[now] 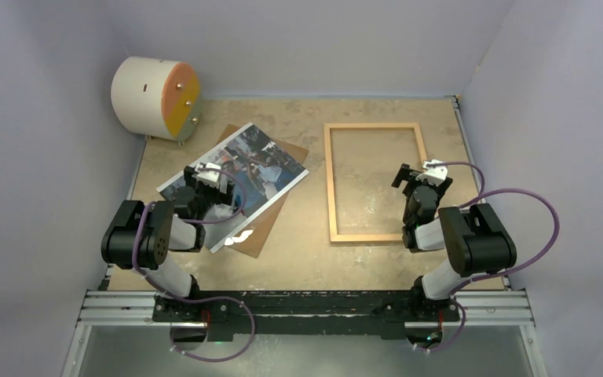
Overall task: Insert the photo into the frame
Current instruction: Turn over the photo frame at the center of the board.
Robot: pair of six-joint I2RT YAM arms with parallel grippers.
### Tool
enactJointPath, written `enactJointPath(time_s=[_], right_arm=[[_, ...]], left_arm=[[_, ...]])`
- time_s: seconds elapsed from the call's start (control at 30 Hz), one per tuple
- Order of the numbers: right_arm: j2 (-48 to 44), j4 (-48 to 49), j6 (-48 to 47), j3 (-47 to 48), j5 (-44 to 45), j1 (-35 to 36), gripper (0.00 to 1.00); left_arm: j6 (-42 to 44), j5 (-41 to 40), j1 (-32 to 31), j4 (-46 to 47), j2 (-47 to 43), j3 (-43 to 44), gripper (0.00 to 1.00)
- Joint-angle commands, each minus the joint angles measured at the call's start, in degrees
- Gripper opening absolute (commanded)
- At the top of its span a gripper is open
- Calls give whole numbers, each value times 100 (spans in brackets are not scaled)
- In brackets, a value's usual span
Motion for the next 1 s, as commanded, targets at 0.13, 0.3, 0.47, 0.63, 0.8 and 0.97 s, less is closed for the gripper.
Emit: enactJointPath(time_s=[0.13, 0.3, 0.47, 0.63, 0.8, 0.97], right_arm=[[-33, 201, 33, -18, -16, 17, 99], [-32, 191, 33, -15, -16, 18, 99], [-118, -44, 94, 27, -193, 17, 99], [-1355, -4288, 1014, 1863, 349, 72, 99], [-1468, -7452, 3012, 3508, 877, -43, 99], [-1659, -7173, 3045, 3596, -1827, -367, 99]], left_arm=[[-111, -10, 20, 227, -18, 59, 100], [-112, -10, 20, 222, -19, 61, 100], [-128, 103, 45, 30, -127, 136, 100], [118, 74, 58, -3302, -856, 1752, 100], [586, 38, 66, -5598, -1311, 2858, 100], [732, 85, 85, -7791, -1322, 4054, 98]])
